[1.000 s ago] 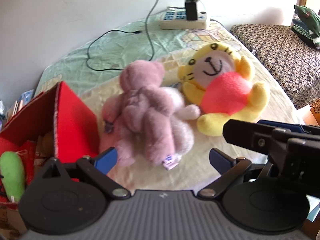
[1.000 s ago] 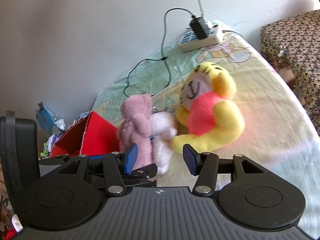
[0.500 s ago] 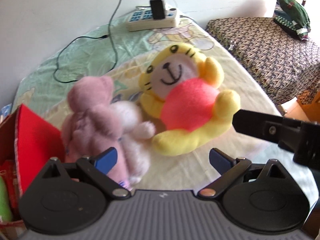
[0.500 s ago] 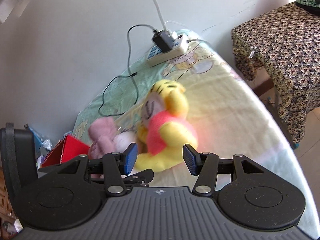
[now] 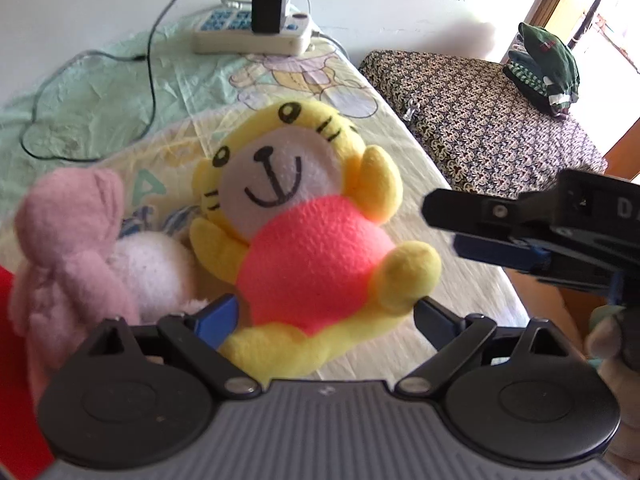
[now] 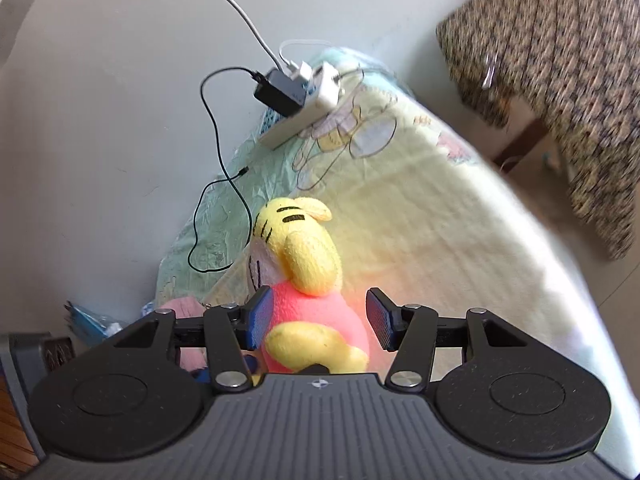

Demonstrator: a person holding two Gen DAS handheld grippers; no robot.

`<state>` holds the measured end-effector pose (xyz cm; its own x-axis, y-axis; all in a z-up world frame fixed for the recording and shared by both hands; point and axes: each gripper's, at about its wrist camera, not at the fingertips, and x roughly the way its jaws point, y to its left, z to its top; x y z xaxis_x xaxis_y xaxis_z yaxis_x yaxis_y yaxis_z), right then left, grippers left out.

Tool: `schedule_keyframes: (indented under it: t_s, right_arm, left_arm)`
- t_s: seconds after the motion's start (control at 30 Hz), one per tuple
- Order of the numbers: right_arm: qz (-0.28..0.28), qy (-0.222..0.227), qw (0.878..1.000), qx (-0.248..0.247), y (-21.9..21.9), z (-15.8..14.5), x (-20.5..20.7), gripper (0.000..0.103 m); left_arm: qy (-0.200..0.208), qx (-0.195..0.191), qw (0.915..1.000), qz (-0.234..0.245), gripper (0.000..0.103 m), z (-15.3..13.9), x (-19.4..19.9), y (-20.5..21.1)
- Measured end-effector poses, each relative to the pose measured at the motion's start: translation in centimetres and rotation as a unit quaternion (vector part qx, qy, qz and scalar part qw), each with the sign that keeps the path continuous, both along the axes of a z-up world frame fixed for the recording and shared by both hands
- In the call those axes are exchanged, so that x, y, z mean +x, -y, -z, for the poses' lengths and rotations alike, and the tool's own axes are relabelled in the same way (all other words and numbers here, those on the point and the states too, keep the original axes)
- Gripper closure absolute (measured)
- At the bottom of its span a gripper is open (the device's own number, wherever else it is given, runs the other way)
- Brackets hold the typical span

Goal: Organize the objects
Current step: 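Move the right gripper to the yellow tiger plush with red heart, then close the right gripper on the tiger plush's red heart and lift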

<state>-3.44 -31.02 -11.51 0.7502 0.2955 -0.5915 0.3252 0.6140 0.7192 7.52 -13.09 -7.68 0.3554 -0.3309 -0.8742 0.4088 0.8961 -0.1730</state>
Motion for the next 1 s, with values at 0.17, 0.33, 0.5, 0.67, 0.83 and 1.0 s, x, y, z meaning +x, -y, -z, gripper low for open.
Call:
schedule_keyframes:
  t_s: [0.17,0.33,0.5,0.67,0.83,1.0]
  right_arm:
    - [-0.025,-0.018,0.999,0.029,0.0,2.0,2.8,0.048]
    - [-0.042,-0.028,0.997,0.06,0.1,4.0,4.9,0.046]
    - [-0.048,-0.027,0.994,0.099,-0.2,5.2,6.0,0.044]
    - [-0.043,-0.02,0.989,0.139,0.4,5.5,5.1,0.059]
    - [-0.037,-0.009,0.993,0.115,0.4,4.1,3.2,0.062]
    - [-0.02,-0.008,0.994,0.106,0.4,3.3,0.5,0.062]
  left_arm:
    - [-0.037,-0.037,0.9985,0.012,0.004,1.4,1.6,-0.1]
    - [-0.066,-0.066,0.9956,0.011,0.0,2.8,3.1,-0.6]
    - [-0.055,-0.058,0.9966,0.018,0.0,3.0,3.3,-0.2]
    - [-0.045,-0.053,0.9972,0.026,0.003,2.9,2.9,0.0]
    - [-0.039,-0.058,0.9966,0.044,0.005,2.3,1.9,0.6]
    - [-0.039,-0.06,0.995,0.07,0.005,1.6,-0.2,1.3]
